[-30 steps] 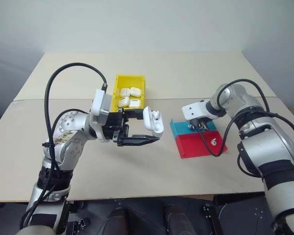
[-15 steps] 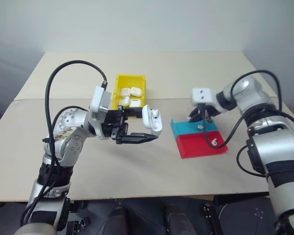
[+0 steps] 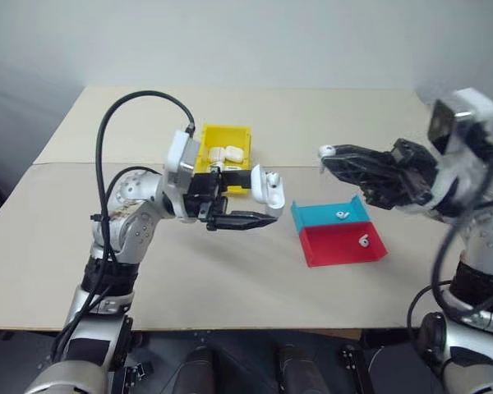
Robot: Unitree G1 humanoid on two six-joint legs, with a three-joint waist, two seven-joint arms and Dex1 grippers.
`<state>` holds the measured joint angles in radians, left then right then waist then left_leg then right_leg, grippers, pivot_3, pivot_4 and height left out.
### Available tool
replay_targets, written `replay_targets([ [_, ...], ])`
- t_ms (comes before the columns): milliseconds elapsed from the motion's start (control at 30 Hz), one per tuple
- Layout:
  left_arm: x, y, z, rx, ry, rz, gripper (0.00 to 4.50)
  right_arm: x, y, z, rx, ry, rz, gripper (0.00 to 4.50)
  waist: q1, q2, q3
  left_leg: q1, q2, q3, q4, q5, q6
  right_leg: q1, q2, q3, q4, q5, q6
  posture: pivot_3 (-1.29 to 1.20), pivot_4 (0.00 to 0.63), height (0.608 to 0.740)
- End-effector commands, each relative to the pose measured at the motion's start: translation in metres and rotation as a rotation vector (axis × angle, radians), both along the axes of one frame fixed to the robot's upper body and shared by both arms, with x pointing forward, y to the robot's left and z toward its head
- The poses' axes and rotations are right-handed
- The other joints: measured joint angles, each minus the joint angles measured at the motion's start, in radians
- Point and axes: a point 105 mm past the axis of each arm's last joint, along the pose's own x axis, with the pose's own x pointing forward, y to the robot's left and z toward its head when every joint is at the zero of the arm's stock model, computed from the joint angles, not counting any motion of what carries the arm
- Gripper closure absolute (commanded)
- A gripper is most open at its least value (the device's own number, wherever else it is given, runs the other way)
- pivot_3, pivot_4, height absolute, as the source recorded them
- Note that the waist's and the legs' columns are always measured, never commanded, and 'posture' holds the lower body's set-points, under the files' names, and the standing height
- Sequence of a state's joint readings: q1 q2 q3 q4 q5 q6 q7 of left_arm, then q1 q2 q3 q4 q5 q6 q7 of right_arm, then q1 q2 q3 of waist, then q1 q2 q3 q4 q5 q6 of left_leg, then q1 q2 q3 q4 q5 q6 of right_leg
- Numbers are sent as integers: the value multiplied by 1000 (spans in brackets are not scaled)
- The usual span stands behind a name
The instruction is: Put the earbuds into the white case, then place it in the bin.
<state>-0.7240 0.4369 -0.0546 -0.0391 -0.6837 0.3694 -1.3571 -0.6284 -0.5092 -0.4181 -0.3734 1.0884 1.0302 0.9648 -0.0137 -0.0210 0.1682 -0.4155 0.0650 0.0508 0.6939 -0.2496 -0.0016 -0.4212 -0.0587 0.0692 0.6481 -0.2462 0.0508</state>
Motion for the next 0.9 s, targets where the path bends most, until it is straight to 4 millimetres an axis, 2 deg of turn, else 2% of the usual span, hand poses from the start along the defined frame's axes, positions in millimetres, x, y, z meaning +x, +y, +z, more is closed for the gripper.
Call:
replay_targets([
  [33,-2,-3,8,-4,-53,-22,1753,-17,11,5,23,-18,2,3877,-1,0,0,0,0,0,0,0,0,0,0,0,0,0,0,0,150,740],
  [133,-3,-6,8,-4,-54,-36,1753,-23,23,-2,7,-17,11,3877,-1,0,0,0,0,-1,0,0,0,0,0,0,0,0,0,0,150,740],
  [433,-3,-7,9,-7,-53,-47,1753,-13,35,-11,-28,-7,-18,3877,0,0,0,-1,0,-1,0,0,0,-1,0,0,-1,0,0,0,150,740],
  [900,-2,-5,8,-8,-55,-36,1753,-12,37,-38,-177,-33,-38,3877,0,0,0,-1,0,-1,0,0,0,-1,0,0,-1,0,0,0,150,740],
])
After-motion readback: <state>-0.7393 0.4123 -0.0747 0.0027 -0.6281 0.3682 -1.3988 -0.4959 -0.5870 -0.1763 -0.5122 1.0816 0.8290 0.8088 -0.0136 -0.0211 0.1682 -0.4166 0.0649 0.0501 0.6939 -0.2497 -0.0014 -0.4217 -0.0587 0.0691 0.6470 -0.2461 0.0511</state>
